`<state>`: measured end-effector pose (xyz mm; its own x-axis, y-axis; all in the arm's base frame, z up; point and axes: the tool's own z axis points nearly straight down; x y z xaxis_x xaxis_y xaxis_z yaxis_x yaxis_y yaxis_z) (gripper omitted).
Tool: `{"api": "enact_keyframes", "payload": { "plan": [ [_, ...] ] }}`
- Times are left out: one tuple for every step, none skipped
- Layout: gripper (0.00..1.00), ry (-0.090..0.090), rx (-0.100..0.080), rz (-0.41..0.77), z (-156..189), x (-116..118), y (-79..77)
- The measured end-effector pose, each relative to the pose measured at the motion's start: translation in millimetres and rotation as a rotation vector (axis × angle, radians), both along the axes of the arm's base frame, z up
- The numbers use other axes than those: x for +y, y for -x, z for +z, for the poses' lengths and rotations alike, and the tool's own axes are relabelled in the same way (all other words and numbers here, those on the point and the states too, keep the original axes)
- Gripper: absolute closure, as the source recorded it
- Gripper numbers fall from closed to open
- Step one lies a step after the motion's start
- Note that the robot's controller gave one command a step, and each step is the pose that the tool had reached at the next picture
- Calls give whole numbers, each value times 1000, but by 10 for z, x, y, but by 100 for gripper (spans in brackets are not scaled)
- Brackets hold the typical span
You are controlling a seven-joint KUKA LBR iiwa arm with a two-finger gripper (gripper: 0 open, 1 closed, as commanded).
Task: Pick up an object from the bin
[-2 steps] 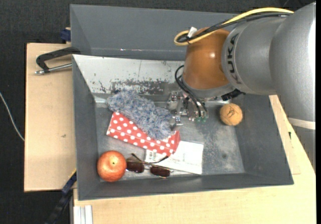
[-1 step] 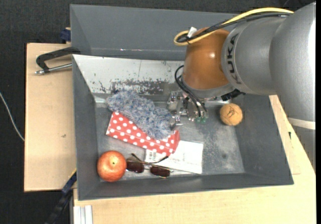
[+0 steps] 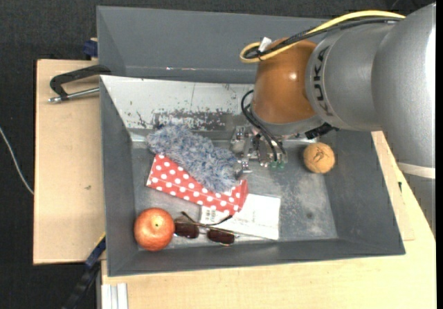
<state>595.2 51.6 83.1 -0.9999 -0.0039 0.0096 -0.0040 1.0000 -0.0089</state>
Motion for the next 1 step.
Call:
{"api": "enact_keyframes", "payload": {
  "plan": [
    [100, -2, 3, 191, 1, 64, 14]
  ]
}}
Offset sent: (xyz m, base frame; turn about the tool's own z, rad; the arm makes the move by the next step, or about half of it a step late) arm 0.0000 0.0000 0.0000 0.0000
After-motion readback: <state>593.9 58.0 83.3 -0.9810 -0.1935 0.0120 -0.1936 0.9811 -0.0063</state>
